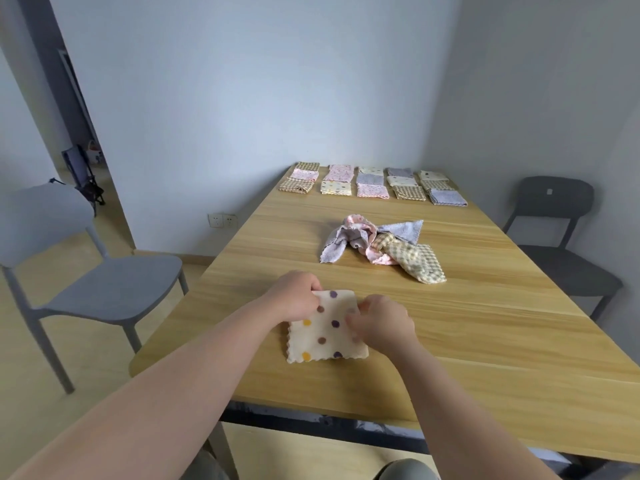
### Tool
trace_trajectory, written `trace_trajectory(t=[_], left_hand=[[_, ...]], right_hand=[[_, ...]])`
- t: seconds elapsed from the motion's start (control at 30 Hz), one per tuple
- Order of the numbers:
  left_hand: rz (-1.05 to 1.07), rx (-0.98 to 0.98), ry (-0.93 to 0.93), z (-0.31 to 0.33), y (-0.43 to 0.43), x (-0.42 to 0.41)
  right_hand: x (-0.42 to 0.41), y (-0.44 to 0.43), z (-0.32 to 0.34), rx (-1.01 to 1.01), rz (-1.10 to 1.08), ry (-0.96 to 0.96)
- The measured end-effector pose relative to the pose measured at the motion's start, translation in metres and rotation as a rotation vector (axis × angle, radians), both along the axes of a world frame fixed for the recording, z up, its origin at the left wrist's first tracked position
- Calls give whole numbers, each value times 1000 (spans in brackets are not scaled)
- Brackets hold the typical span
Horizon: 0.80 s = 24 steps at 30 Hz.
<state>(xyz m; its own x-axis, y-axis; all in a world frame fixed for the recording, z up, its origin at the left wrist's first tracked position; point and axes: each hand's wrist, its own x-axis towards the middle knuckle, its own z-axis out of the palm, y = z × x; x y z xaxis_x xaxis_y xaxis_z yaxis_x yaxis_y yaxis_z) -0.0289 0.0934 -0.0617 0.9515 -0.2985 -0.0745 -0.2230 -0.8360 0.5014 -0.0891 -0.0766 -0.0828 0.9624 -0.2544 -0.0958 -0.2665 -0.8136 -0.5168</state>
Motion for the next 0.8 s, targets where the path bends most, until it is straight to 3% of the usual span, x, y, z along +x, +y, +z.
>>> trace_trajectory(t=[0.13,0.2,0.37,0.57,0.8], left_hand=[[59,-260,-1,21,27,-2],[87,-396,6,28,46,-1],[135,-609,61,32,96,32],[124,-709,92,54,158,85],[64,-591,214,171,241,115]], right_hand=[[15,-1,12,689,44,-1],[20,4,15,860,127,28],[59,38,20,943,154,-40],[117,94,35,999,88,-145],[127,174,150,1035,-6,-71]])
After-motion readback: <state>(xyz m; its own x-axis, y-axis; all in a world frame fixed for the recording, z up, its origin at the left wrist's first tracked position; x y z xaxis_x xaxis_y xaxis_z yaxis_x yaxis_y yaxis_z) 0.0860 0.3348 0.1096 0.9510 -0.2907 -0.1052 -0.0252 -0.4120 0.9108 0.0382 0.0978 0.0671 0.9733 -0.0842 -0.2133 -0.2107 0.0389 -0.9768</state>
